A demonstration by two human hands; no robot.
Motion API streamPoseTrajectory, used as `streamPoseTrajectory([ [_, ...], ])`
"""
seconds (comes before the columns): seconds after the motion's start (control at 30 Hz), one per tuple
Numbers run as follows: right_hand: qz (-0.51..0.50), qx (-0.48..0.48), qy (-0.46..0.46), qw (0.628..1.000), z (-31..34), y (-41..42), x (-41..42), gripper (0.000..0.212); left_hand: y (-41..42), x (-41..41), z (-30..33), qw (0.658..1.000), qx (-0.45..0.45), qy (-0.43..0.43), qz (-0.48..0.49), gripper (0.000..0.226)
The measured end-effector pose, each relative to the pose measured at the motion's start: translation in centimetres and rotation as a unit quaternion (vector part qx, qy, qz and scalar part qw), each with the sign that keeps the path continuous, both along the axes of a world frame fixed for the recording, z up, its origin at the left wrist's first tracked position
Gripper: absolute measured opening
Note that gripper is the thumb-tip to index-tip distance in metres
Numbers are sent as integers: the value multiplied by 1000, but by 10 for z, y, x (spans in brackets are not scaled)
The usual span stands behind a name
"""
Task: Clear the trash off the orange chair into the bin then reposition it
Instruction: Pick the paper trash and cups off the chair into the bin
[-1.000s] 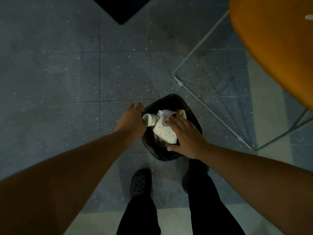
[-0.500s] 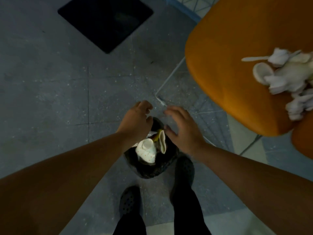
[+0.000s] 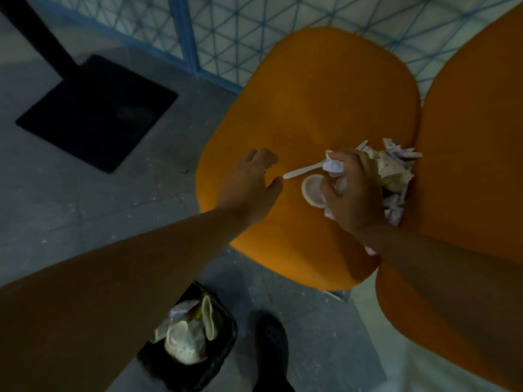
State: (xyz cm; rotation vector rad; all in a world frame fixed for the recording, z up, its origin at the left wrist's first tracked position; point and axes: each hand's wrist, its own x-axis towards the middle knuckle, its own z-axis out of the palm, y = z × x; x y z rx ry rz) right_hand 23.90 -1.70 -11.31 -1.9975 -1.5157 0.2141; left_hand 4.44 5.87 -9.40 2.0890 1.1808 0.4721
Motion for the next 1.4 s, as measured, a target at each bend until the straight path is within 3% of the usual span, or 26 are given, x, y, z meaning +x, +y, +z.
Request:
streamPoseTrajectory([
  [0.2, -125, -99, -18, 987, -15, 12, 74, 67, 34, 95, -15, 996, -3, 29, -87, 44],
  [0.33, -169, -172, 11, 970, -23, 21, 105, 80, 46, 146, -35, 982, -2, 108, -153, 57],
  [0.47, -157, -248, -49, 955, -26, 26, 117, 73, 54, 170, -61, 956, 23, 200, -214, 62],
  [0.57, -140, -268, -73, 950, -32, 29, 123, 64, 56, 169, -67, 960, 29, 202, -190, 43],
  [0.7, -134, -215, 15, 967, -34, 36, 120, 55, 63, 154, -63, 980, 19, 138, -143, 29],
  [0.87, -49, -104, 31, 993, -26, 51, 101, 49, 77, 132, -51, 991, 20, 102, -78, 30],
  [1.1, -50, 13, 131, 990, 2, 83, 76, 56, 75, 99, -28, 998, 61, 27, 3, 29],
  [1.4, -52, -10, 219, 974, 9, 70, 17, 54, 49, 24, 1, 996, 46, -24, 79, 30],
])
